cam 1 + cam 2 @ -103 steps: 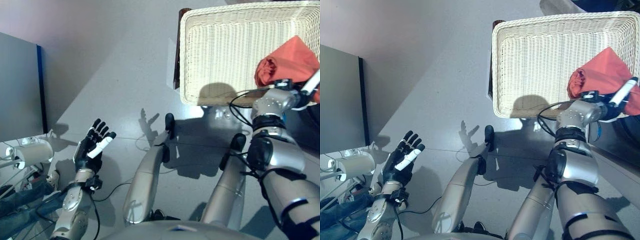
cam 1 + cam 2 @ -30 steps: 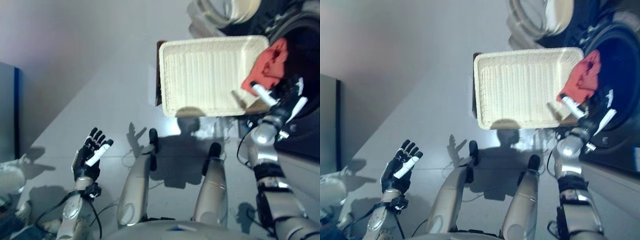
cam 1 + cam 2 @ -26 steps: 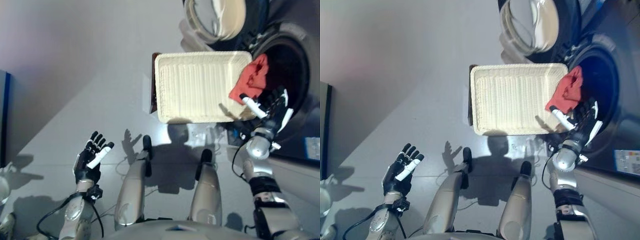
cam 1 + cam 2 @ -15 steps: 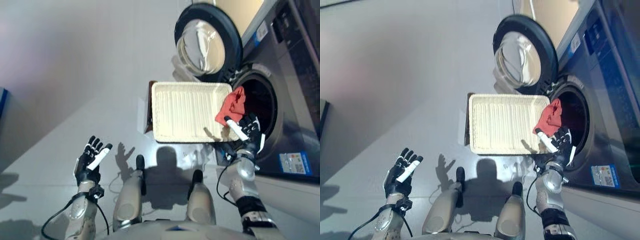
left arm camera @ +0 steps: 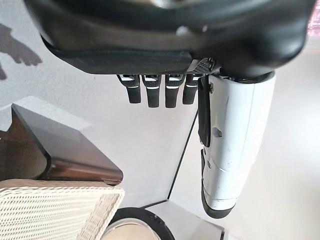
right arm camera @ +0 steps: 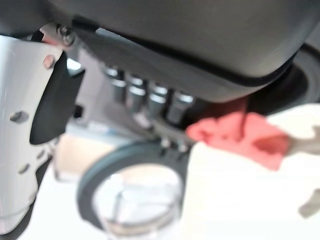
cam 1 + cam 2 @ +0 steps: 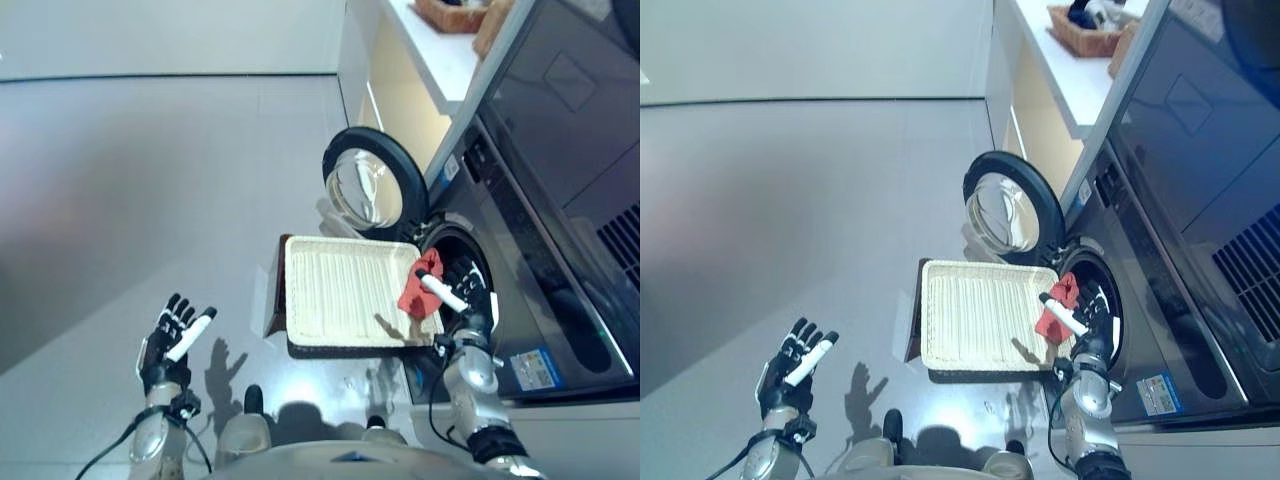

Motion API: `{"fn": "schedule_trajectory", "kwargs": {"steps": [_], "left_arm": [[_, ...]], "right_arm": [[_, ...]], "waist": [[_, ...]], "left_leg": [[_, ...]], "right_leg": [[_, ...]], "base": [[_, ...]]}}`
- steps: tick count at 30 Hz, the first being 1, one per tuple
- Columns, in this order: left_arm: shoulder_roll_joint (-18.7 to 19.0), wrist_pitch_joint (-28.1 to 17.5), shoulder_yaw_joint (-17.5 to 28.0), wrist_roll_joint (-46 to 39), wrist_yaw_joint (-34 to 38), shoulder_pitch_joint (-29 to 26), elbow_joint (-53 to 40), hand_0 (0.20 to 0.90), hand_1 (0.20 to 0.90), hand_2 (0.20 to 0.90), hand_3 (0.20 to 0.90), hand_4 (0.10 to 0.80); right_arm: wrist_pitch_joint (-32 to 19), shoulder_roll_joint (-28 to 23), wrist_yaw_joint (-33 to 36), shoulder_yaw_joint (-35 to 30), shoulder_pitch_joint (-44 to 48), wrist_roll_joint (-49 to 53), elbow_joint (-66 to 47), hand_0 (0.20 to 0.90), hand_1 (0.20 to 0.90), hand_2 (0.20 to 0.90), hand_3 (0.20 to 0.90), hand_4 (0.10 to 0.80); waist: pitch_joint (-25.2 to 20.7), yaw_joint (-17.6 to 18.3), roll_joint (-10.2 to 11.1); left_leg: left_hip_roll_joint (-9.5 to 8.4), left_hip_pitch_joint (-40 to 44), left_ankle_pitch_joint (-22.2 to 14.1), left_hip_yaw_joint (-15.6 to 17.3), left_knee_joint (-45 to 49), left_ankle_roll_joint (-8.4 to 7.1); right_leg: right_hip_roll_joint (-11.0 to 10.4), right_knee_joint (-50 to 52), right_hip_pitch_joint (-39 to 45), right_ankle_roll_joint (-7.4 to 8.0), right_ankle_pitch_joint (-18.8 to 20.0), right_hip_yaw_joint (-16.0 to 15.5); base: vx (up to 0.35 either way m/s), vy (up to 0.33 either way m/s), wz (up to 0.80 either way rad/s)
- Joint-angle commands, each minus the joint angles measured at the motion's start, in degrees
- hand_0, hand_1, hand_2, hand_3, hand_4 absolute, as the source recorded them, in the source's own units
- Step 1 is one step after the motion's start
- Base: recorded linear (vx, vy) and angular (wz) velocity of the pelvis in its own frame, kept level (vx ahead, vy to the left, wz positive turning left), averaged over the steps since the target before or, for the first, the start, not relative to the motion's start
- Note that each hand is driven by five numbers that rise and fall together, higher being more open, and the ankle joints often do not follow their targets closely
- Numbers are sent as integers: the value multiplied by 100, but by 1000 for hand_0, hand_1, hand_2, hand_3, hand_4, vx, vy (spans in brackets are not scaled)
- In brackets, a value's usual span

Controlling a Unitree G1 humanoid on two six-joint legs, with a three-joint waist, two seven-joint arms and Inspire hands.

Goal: Pick up the clothes and place them into the washing machine

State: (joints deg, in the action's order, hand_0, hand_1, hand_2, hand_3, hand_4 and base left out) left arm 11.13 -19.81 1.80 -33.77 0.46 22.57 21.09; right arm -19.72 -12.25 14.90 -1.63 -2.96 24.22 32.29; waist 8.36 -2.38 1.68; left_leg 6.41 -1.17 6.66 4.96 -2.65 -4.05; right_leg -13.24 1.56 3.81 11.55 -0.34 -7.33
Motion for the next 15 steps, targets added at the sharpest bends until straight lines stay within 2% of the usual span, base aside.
{"fn": "schedule_trajectory", "kwargs": {"steps": [1,7,15], "left_arm": [[16,-299,316,295,-173,-101,-362,900,900,900,900,800],[-32,-306,356,289,-55,-176,-289,900,900,900,900,800],[46,-218,448,495,95,-230,-71,900,900,900,900,800]], "right_arm": [[-321,-241,-42,-237,161,-200,-624,900,900,900,900,800],[-330,-59,57,-290,168,-54,-475,900,900,900,900,800],[-261,207,-216,-180,-70,450,-354,900,900,900,900,800]], "waist": [[-189,-39,-21],[-375,12,42],[-452,89,148]], "left_leg": [[219,135,-331,-69,247,-167],[207,167,-276,-45,149,-152],[176,290,-526,-14,549,-45]], "right_leg": [[-44,89,-220,28,166,-134],[-17,106,-266,40,227,-110],[-35,264,-160,51,253,59]], "base": [[50,5,0],[6,2,0],[7,36,-7]]}}
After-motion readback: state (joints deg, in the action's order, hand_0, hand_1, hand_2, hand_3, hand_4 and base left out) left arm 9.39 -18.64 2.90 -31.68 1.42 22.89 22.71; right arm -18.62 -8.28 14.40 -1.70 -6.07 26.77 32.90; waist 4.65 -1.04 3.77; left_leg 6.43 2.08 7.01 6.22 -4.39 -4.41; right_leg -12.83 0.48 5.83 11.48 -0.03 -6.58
